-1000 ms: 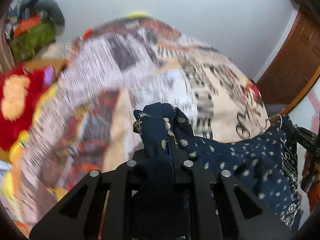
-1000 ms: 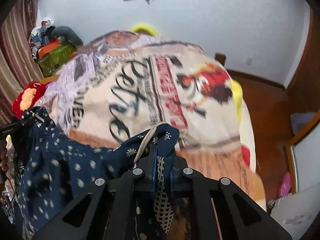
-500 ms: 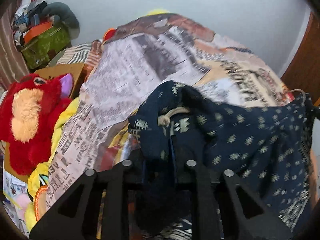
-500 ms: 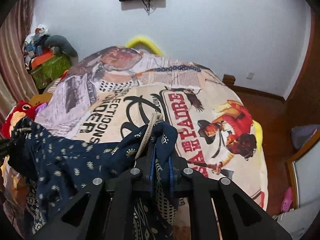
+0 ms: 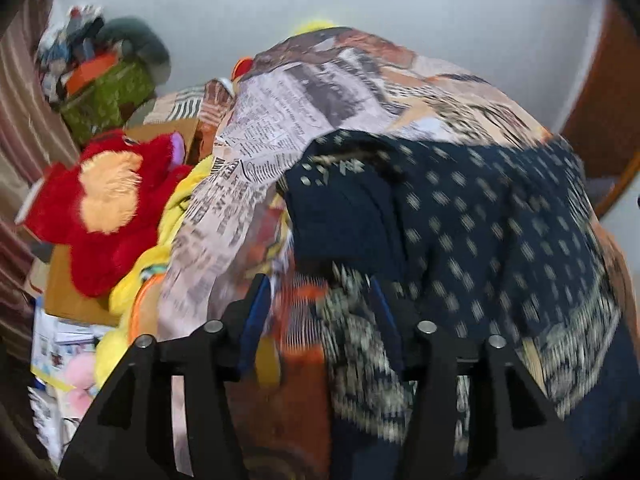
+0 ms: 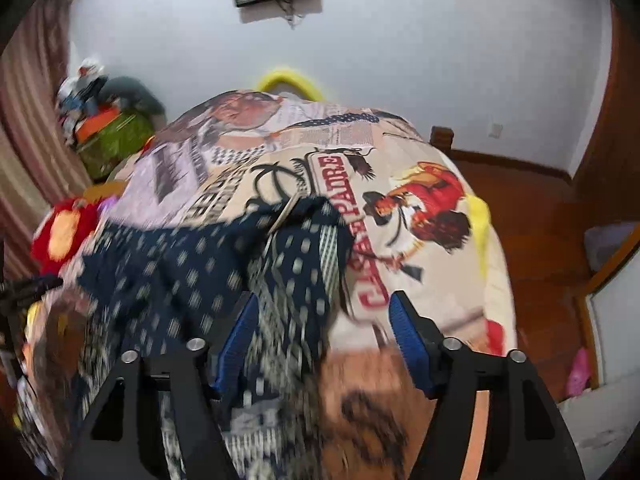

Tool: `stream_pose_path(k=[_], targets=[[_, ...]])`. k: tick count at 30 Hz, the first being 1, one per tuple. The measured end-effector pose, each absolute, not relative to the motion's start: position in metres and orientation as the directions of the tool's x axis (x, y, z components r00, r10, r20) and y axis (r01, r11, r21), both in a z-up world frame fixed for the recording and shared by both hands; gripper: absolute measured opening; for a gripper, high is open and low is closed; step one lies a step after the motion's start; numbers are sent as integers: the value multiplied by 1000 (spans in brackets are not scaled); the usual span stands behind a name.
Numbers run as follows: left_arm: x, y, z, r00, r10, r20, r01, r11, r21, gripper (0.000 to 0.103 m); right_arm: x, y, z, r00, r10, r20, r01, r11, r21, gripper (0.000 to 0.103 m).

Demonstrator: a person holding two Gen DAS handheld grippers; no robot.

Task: Fold large clothes

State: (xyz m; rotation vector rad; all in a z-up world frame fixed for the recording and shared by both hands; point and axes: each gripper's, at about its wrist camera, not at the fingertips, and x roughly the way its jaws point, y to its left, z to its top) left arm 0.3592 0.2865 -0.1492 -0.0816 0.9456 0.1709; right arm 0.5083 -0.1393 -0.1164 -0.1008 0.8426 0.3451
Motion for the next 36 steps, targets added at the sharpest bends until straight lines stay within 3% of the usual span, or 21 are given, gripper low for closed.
stream_pose_path(k=[7, 12, 22, 26, 29, 36], targets=[[270, 245, -133, 567, 2, -823, -102, 993, -68, 69, 403, -145, -99, 608, 285, -741, -424, 906, 1, 82], [218, 229, -149, 538, -55, -841, -114, 984, -137, 69, 331, -147, -109, 558, 332, -761, -463, 885, 46, 90], [162, 224, -222, 419, -99, -903, -208, 957, -202, 69, 262, -151, -175, 362, 384, -849, -431, 877, 213, 90], [154, 229, -247, 399, -136, -907, -263, 930, -256, 69, 249, -149, -176, 367, 382, -848, -442, 874, 202, 90], [153, 228, -264, 379, -177, -908, -278, 915, -294, 69, 244, -147, -173, 354, 401, -845, -456, 863, 219, 87], [141, 224, -286, 393, -272, -878, -311, 860, -406, 69, 241, -141, -174, 350, 406, -844, -454, 862, 226, 65]])
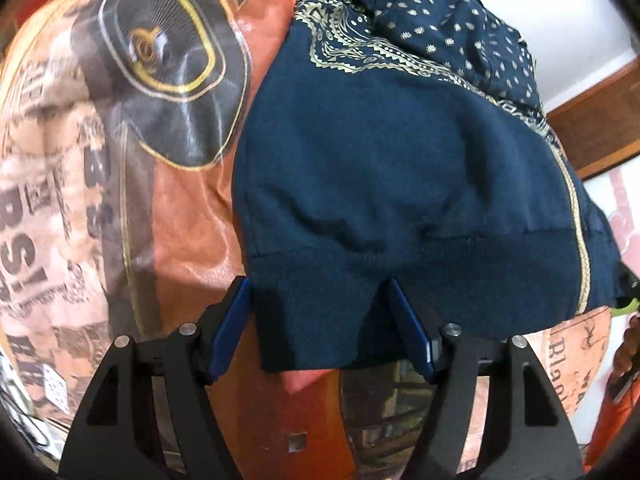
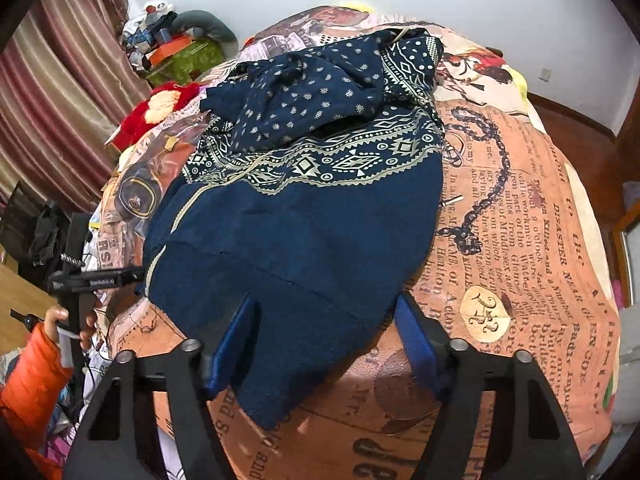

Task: Fold large clothes

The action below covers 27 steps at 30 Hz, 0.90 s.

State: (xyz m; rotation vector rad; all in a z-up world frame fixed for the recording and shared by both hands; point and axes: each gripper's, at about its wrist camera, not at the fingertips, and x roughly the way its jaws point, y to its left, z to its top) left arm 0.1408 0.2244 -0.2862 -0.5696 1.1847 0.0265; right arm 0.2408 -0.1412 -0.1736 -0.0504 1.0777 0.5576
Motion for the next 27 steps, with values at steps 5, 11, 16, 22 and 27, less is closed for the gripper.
stream_pose_path(k=[5, 11, 16, 22, 27], targets=[[138, 223, -286, 409, -331, -850, -295, 834, -466, 48, 235, -135, -173, 359, 405, -841, -480, 853, 206, 49], [144, 209, -271, 418, -308, -855, -248, 866, -434, 9, 233, -134, -170, 374, 426, -824, -487, 846, 216, 23], [146, 207, -234, 501, -267, -823, -198, 891, -410, 8, 239, -134, -163, 388, 445, -807, -495, 839, 225, 14], [160, 214, -163, 634, -210, -744, -134, 918, -374, 8, 256, -131, -139, 431, 480, -764, -513, 827, 230, 12], [192, 222, -112, 722, -198, -663, -84, 926, -368, 8, 287, -123, -113, 486, 495, -720, -518, 827, 219, 12]])
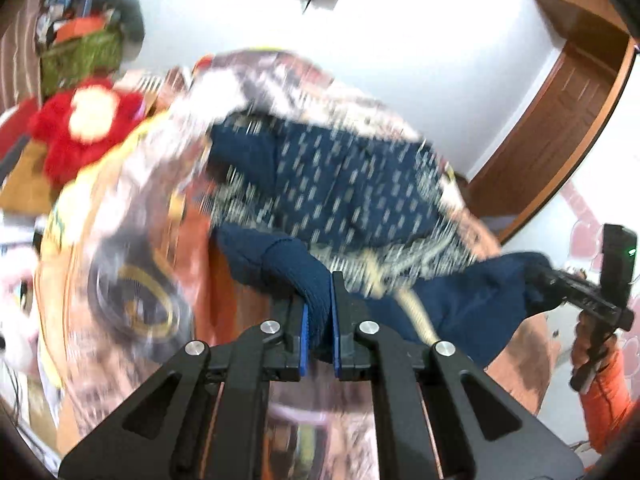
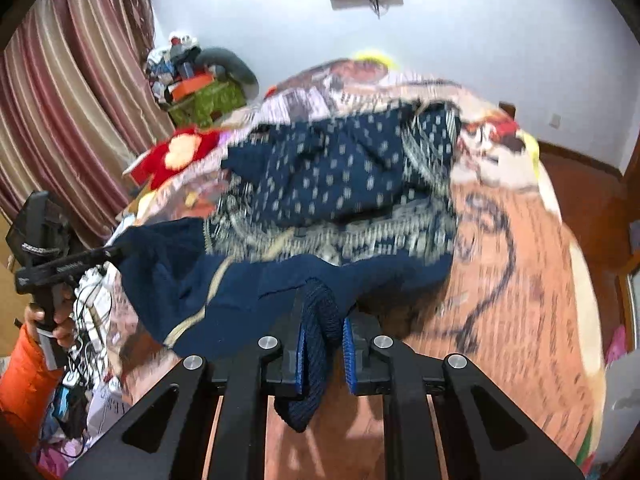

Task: Fold large clothes

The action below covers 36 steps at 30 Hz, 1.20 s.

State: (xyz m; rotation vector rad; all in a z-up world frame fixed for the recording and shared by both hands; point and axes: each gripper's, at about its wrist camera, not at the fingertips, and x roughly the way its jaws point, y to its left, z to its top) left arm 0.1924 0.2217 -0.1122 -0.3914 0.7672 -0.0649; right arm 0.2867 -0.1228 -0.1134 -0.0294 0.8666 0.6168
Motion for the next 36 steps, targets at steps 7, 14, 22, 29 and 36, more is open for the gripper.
stream_pose_path(k=[7, 14, 22, 29, 36], targets=[[270, 234, -76, 765, -117, -633, -115, 943, -313, 8, 358, -112, -86, 546, 494, -677, -482, 846, 229, 12], [359, 271, -86, 753, -19, -657, -211, 940, -268, 8, 460, -94, -94, 557, 445, -701, -413, 881, 231, 12], [460, 294, -144, 672, 42, -739, -268, 945, -190, 8, 575, -81, -141, 491, 435, -755, -332, 894, 300, 12], [498, 309, -179, 627, 15, -779, -266, 944, -196, 9, 619, -74, -169, 405, 442, -801, -364, 881, 302, 12], [493, 301, -152, 633, 47, -773, -196, 975, -101, 28, 620, -76, -158, 340, 450, -826, -441, 852, 282, 13]])
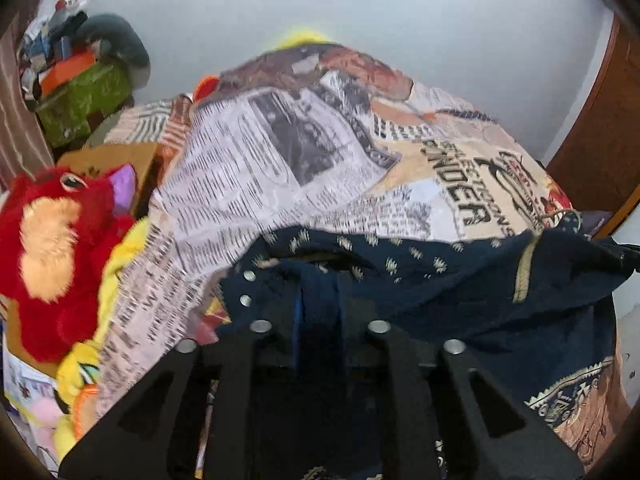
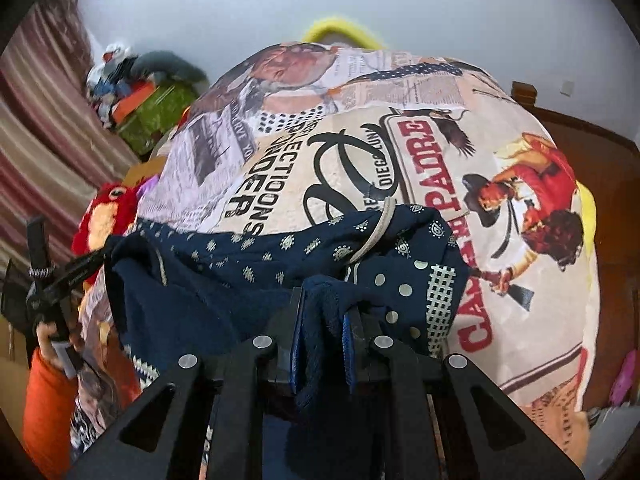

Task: Fold large clothes

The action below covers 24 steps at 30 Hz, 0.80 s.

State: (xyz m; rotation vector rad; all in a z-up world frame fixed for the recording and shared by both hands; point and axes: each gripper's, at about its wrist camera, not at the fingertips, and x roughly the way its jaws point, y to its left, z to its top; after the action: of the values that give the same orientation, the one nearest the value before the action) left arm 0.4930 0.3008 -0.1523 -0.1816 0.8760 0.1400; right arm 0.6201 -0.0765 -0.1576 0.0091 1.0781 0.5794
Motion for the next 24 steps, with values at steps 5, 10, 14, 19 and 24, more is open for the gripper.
stream_pose_path(k=[5, 10, 14, 19, 24], targets=[[476, 300, -112, 691, 145, -708, -235, 972, -30, 60, 607, -75, -132, 347, 442, -827, -489, 838, 243, 16], [459, 289, -90, 700, 151, -698, -199, 980, 13, 63, 591, -73, -107, 419, 398, -816, -503, 850, 156, 38], [448, 270, -91, 698, 134, -703, -144, 989, 46, 64, 575, -84, -79, 548, 387, -742, -480, 871, 100, 71], [441, 239, -115, 665, 52, -745, -55, 998, 21, 66, 551, -80, -73, 573, 388, -722, -508, 859, 59, 73], [452, 205, -155, 600, -33, -799, 2, 999, -40, 66, 527, -54, -107, 517, 439, -735, -569, 817, 88, 77]])
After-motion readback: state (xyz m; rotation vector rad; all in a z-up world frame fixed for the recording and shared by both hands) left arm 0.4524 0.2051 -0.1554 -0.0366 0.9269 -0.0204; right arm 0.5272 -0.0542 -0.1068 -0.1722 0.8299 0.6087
